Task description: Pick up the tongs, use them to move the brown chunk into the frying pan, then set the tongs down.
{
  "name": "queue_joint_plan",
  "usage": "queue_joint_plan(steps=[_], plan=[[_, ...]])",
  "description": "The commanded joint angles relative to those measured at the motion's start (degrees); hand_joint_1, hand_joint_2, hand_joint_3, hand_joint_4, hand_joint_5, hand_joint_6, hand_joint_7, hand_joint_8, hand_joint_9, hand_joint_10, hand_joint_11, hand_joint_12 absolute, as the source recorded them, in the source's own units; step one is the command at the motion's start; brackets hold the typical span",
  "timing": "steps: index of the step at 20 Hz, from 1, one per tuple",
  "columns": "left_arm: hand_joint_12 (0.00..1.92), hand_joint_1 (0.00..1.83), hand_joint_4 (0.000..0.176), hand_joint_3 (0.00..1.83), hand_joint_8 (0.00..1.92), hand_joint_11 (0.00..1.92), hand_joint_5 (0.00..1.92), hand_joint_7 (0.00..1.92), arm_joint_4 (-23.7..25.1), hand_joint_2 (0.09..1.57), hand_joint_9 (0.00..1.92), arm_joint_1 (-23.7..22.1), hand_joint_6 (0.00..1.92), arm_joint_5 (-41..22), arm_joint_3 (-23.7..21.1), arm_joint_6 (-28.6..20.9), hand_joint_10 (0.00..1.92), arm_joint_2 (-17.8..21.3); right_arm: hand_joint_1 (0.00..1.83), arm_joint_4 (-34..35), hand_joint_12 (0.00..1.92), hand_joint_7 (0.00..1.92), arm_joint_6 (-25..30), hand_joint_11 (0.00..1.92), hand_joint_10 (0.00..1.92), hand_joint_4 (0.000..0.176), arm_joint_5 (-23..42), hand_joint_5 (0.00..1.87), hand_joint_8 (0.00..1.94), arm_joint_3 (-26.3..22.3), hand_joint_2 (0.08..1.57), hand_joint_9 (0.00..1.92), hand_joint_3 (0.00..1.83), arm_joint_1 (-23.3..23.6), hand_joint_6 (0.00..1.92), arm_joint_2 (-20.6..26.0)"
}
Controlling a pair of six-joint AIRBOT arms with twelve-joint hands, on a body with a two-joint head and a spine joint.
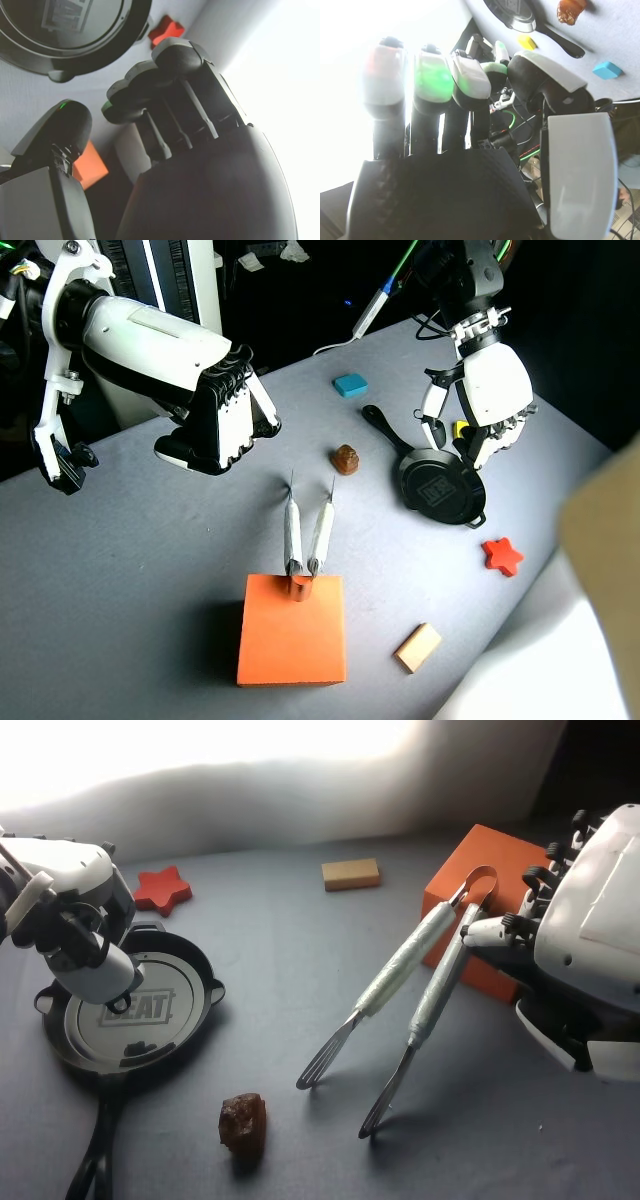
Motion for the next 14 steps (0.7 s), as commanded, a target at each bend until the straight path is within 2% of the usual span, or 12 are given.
queue_joint_plan(steps=[1,3,4,5,8,9,10,11,12,14], plan=[[1.03,0.16,0.043,0.18,0.06,0.00,0.18,0.27,2.9,1.26,0.26,-0.3,0.10,-0.9,0.0,0.4,0.18,0.4,0.16,-0.8,1.01,0.22,-0.6,0.00,0.28,0.000,5.9,0.12,0.07,-0.3,1.09,0.18,0.18,0.8,0.18,0.3],[1.02,0.17,0.040,0.02,0.00,0.00,0.22,0.29,2.9,1.35,0.31,-0.2,0.01,-0.9,0.4,0.4,0.04,0.4,0.14,-0.8,1.00,0.25,-0.6,0.00,0.13,0.000,5.8,0.17,0.00,-0.3,1.18,0.24,0.01,0.5,0.04,0.3],[0.92,0.09,0.047,0.01,0.00,0.00,0.18,0.27,2.9,1.37,0.29,-0.1,0.00,-0.9,0.6,0.4,0.01,0.3,0.24,-0.8,0.97,0.26,-0.6,0.00,0.09,0.000,5.8,0.21,0.01,-0.3,1.17,0.24,0.00,0.4,0.04,0.3],[0.93,0.07,0.043,0.01,0.00,0.00,0.20,0.27,2.8,1.38,0.29,0.0,0.01,-1.2,0.6,0.4,0.01,0.2,0.19,-0.8,0.91,0.24,-0.6,0.00,0.07,0.000,5.9,0.19,0.00,-0.3,1.17,0.22,0.00,0.2,0.02,0.5],[0.94,0.06,0.042,0.01,0.00,0.00,0.20,0.27,2.8,1.38,0.29,0.7,0.01,-2.8,0.3,0.6,0.01,0.2,0.17,-0.8,0.88,0.24,-1.8,0.00,0.06,0.000,6.4,0.19,0.00,-0.3,1.18,0.22,0.00,0.7,0.02,0.8],[0.92,0.12,0.039,0.01,0.00,0.00,0.20,0.28,2.8,1.38,0.30,1.1,0.01,-3.7,0.4,0.8,0.01,0.1,0.20,-0.8,0.85,0.23,-2.8,0.00,0.05,0.000,5.1,0.18,0.00,-0.3,1.14,0.22,0.00,1.7,0.01,0.5],[0.92,0.16,0.041,0.00,0.00,0.00,0.17,0.26,2.8,1.38,0.29,1.1,0.00,-4.4,0.5,0.8,0.00,0.0,0.23,-0.8,0.73,0.21,-3.8,0.00,0.03,0.000,3.1,0.15,0.00,-0.2,1.13,0.20,0.00,2.6,0.01,0.1],[0.95,0.20,0.051,0.00,0.00,0.00,0.17,0.26,2.8,1.37,0.29,1.1,0.00,-4.9,0.6,1.0,0.01,-0.1,0.24,-0.8,0.66,0.18,-4.6,0.00,0.02,0.000,-0.6,0.13,0.00,0.0,1.12,0.18,0.00,3.8,0.00,-0.7],[0.96,0.17,0.056,0.00,0.00,0.00,0.16,0.27,2.8,1.37,0.31,1.0,0.00,-5.3,0.7,1.4,0.01,-0.1,0.37,-0.8,0.51,0.10,-5.1,0.00,0.00,0.000,-3.1,0.04,0.00,0.3,1.09,0.12,0.00,4.5,0.00,-1.6],[0.94,0.14,0.035,0.00,0.00,0.00,0.20,0.27,2.8,1.37,0.30,0.5,0.01,-5.5,0.8,1.6,0.01,-0.1,0.61,-0.8,0.40,0.05,-6.1,0.00,0.00,0.000,-5.3,0.01,0.00,1.3,1.02,0.09,0.00,5.5,0.00,-3.2]])
